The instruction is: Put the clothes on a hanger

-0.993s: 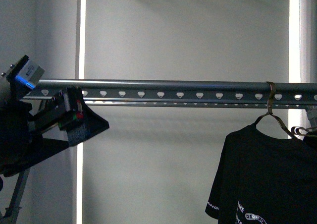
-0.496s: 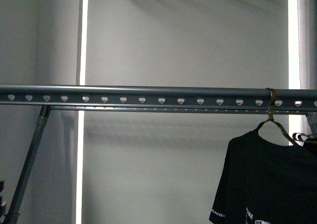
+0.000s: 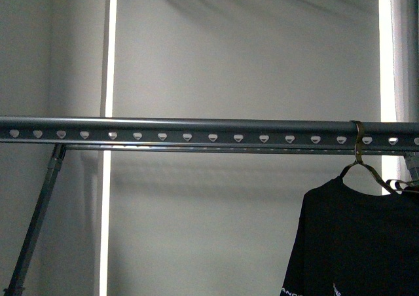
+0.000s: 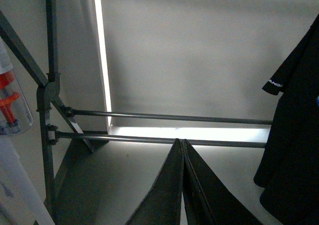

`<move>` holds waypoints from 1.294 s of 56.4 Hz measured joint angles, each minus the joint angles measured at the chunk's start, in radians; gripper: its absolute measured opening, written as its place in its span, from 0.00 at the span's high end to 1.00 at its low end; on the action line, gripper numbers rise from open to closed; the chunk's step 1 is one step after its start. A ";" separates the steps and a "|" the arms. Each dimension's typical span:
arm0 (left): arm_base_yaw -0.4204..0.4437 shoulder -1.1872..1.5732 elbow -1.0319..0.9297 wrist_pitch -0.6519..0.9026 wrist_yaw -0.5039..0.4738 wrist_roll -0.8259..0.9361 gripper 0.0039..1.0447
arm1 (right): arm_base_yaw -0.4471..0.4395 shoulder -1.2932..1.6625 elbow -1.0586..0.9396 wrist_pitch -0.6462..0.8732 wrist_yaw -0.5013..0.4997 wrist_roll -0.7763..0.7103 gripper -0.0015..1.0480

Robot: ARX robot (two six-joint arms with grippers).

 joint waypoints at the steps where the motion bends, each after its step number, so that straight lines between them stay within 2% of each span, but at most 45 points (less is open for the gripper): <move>1: 0.000 -0.010 -0.006 -0.005 0.002 0.000 0.97 | 0.000 -0.015 -0.003 -0.005 0.001 0.000 0.98; 21: 0.000 -0.263 -0.106 -0.159 0.001 0.000 0.97 | 0.000 -0.096 -0.070 -0.002 0.001 0.000 0.98; 27: 0.000 -0.285 -0.137 -0.137 0.002 0.001 0.97 | 0.000 -0.096 -0.071 -0.003 0.001 0.000 0.98; 55: 0.000 -0.541 -0.138 -0.377 0.002 0.003 0.97 | 0.000 -0.098 -0.071 -0.003 0.001 0.000 0.98; 73: 0.000 -0.643 -0.138 -0.479 0.002 0.003 0.97 | 0.000 -0.098 -0.071 -0.003 0.001 0.000 0.98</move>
